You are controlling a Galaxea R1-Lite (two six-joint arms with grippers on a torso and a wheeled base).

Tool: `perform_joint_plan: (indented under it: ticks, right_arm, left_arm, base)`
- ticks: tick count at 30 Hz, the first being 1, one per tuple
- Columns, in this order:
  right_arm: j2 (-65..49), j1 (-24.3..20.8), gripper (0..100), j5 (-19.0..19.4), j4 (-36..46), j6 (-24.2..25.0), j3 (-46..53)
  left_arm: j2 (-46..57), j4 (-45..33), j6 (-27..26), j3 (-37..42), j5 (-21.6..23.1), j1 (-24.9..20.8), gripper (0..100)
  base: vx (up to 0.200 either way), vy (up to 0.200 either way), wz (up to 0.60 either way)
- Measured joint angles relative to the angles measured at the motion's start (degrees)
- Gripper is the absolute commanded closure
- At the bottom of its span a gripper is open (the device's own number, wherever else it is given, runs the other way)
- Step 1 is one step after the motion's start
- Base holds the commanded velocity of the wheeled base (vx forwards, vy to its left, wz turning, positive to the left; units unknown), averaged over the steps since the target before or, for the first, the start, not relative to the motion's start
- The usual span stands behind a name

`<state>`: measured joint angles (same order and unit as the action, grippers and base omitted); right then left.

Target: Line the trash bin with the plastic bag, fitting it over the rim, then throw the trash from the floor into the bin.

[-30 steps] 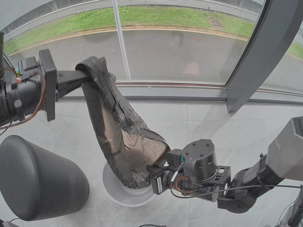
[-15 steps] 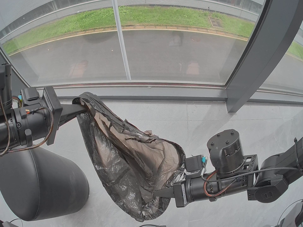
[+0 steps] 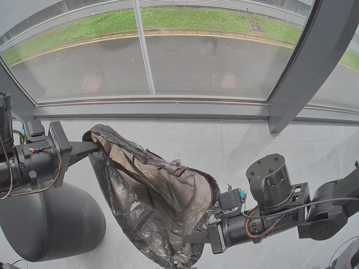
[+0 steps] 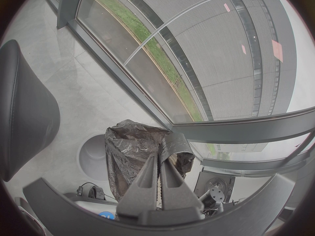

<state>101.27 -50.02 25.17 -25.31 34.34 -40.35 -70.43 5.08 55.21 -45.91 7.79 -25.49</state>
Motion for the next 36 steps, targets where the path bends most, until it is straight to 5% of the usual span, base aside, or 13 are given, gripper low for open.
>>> perform_joint_plan:
  ticks: [18, 36]
  right_arm:
    - [3.0, -0.5, 100, 0.1, 2.0, -0.1, -0.4]
    - [2.6, -10.2, 100, 0.0, 2.0, 1.0, -1.2]
  left_arm:
    - [-3.6, 0.2, 0.5, 4.2, 0.2, 2.3, 100]
    - [0.1, -0.8, 1.3, 5.0, 0.4, 2.6, 100]
  base:
    - [0.000, 0.000, 0.00]
    - [0.000, 0.000, 0.00]
